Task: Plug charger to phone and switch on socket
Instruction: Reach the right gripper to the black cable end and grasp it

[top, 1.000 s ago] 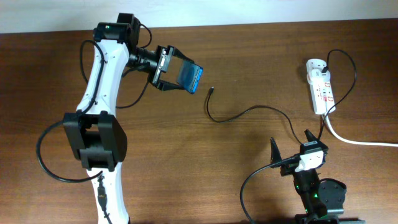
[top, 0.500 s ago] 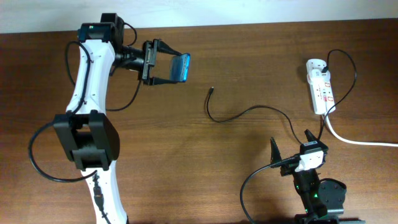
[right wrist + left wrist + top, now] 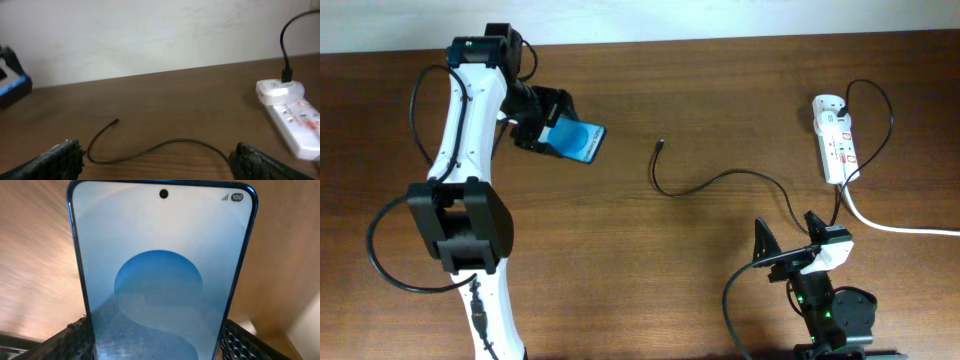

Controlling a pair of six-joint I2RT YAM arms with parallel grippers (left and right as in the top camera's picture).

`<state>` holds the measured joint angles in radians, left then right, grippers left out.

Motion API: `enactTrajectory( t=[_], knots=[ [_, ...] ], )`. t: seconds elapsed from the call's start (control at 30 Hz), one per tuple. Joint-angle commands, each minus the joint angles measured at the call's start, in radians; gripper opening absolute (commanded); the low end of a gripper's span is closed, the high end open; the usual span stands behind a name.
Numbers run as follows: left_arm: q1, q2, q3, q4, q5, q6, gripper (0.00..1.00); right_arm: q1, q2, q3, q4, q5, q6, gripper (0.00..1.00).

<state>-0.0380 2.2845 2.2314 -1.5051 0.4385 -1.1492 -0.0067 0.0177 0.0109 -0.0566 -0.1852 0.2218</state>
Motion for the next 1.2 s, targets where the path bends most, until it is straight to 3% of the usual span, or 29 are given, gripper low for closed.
enactTrajectory(
  t=[0.0,0.3,0.47,0.63,0.9,1.03,1.07,1.17],
  knots=[
    [-0.002,-0.005,0.029,-0.019,-0.144,-0.005,0.0,0.006,-0.005,-0.005,-0.001,-0.048,0.19,0.98],
    [-0.022,-0.005,0.029,-0.014,-0.286,-0.005,0.0,0.006,0.008,0.048,0.011,-0.22,0.496,0.98],
    [-0.034,-0.005,0.029,-0.014,-0.277,-0.005,0.0,0.006,0.139,0.164,0.039,-0.304,0.524,0.98],
    [-0.034,-0.005,0.029,-0.015,-0.218,-0.005,0.0,0.006,0.497,0.422,0.038,-0.451,0.515,0.98],
    [-0.034,-0.005,0.029,-0.016,-0.074,-0.002,0.0,0.006,1.251,0.907,0.039,-0.961,0.492,0.98],
    [-0.034,-0.005,0.029,-0.016,-0.035,-0.002,0.0,0.006,1.493,0.98,0.069,-0.981,0.544,0.99],
    [-0.034,-0.005,0.029,-0.016,-0.034,-0.002,0.0,0.008,1.544,0.98,0.121,-0.982,0.547,0.86],
    [-0.043,-0.005,0.029,-0.015,-0.034,-0.003,0.0,0.037,1.655,0.98,0.128,-0.929,0.6,0.85]
  ],
)
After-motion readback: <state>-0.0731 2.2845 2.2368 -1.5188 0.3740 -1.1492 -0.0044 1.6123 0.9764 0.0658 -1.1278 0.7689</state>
